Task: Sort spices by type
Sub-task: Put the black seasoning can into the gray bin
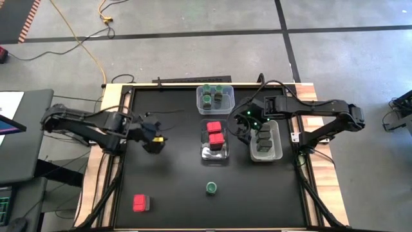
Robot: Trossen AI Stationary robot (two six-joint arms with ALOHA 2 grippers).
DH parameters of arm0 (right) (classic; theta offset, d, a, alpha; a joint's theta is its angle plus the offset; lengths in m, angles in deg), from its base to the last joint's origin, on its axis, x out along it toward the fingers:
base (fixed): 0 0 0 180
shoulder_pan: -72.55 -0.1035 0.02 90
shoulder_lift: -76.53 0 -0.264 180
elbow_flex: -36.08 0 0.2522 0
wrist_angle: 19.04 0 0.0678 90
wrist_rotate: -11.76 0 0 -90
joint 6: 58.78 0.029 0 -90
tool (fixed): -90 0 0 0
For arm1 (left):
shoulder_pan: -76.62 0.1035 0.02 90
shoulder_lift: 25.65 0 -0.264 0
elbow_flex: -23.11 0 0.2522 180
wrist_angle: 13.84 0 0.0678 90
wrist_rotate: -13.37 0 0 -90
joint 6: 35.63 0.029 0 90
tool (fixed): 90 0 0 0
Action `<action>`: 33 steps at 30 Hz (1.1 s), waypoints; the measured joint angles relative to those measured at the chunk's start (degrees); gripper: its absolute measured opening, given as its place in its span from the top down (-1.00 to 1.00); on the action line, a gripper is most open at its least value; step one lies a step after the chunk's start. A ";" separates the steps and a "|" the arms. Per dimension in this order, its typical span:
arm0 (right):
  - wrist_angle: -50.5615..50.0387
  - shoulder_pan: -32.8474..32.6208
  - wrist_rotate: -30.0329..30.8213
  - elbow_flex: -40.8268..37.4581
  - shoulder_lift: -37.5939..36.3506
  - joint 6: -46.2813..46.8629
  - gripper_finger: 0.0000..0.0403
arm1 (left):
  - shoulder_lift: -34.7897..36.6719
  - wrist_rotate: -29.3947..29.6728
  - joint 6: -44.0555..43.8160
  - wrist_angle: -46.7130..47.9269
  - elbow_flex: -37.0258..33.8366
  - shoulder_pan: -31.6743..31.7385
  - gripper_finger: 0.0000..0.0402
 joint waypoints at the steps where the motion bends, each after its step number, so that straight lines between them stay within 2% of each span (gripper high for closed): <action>1: 0.04 0.00 0.00 0.00 0.00 -0.53 -0.55 | 0.00 -1.12 0.02 2.12 0.02 0.92 -0.45; 5: 0.13 0.11 0.03 0.00 0.00 -3.21 -0.55 | -0.01 -4.80 -1.62 13.93 -0.87 2.46 -0.45; 8: 0.13 0.17 0.27 0.00 0.00 -4.82 -0.55 | 0.09 -5.90 -3.77 16.28 -3.20 2.10 -0.45; 13: 0.13 0.73 0.39 0.00 0.01 -7.14 -0.55 | 0.23 -7.14 2.26 14.60 -6.77 0.80 -0.45; 21: 0.11 2.36 0.37 0.00 0.02 -9.71 -0.55 | 0.24 -7.12 5.64 13.24 -12.54 0.78 -0.45; 26: 0.11 3.06 0.37 0.00 0.04 -11.20 -0.55 | 0.23 -7.53 8.28 8.11 -16.21 0.78 -0.44; 29: 0.11 3.10 0.37 0.00 0.04 -12.26 -0.55 | 0.24 -7.58 7.59 6.46 -17.59 0.78 -0.36; 33: 0.12 3.10 0.37 0.00 0.04 -13.56 -0.55 | 0.24 -7.98 5.80 5.79 -18.91 0.78 -0.09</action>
